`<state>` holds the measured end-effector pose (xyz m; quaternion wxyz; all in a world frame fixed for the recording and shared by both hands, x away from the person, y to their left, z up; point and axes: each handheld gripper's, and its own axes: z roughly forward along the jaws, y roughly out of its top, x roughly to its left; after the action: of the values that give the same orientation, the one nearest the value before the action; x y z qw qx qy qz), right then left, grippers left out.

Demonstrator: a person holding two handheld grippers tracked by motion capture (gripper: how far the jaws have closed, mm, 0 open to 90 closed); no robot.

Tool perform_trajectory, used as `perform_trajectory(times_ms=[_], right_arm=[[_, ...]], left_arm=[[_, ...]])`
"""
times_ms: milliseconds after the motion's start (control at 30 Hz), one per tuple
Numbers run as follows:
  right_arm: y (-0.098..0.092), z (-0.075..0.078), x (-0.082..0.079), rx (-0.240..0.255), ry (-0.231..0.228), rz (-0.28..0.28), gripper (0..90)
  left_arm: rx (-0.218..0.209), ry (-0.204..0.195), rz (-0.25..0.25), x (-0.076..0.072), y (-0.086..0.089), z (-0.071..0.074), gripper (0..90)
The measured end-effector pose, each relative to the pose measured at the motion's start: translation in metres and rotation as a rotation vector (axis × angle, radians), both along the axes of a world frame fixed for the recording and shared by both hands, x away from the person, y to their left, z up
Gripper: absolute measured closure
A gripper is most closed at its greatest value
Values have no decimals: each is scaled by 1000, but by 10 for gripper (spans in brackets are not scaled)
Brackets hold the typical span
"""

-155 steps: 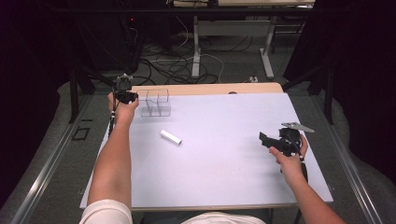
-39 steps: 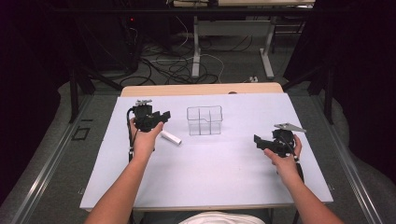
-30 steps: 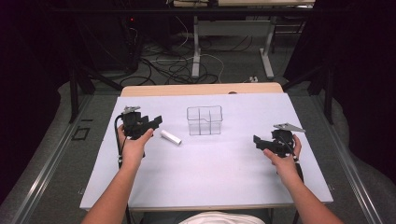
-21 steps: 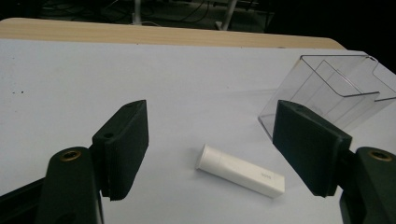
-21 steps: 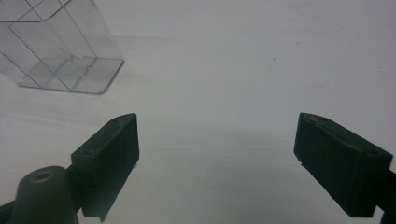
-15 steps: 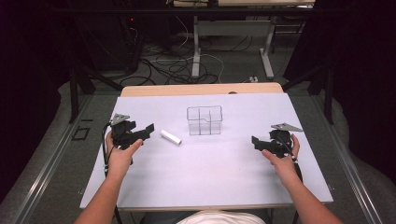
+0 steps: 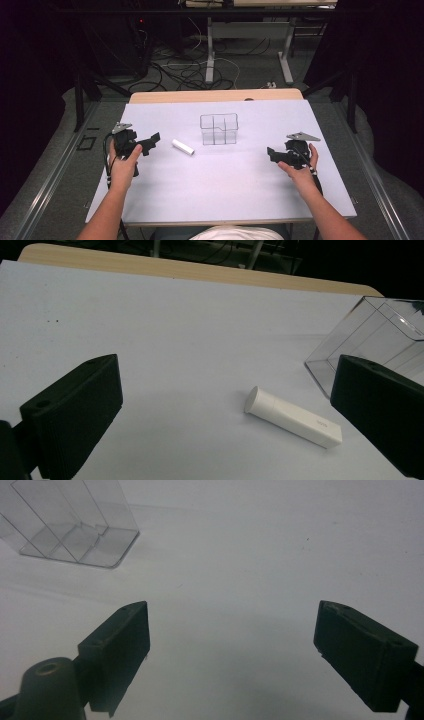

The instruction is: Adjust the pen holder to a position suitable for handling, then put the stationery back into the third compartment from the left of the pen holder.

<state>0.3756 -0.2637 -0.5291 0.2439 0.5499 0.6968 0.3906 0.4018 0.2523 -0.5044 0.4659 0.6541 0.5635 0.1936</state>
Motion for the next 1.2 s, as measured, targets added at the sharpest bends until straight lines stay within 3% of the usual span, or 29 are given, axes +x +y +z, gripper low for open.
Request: perform_trajectory(times_ms=[333, 567, 900, 1067, 1200], right_arm=[[11, 1, -1, -10, -1, 62, 150], [24, 8, -3, -23, -13, 142, 153], [49, 23, 0, -55, -40, 240, 197], [71, 29, 7, -52, 17, 311, 251], [91, 33, 10, -92, 28, 376, 301]], left_arm=[[37, -10, -12, -3, 3, -2, 3], [73, -1, -20, -4, 2, -3, 3], [73, -8, -15, -7, 6, -2, 3], [85, -3, -7, -6, 7, -3, 3], [99, -9, -11, -6, 7, -3, 3]])
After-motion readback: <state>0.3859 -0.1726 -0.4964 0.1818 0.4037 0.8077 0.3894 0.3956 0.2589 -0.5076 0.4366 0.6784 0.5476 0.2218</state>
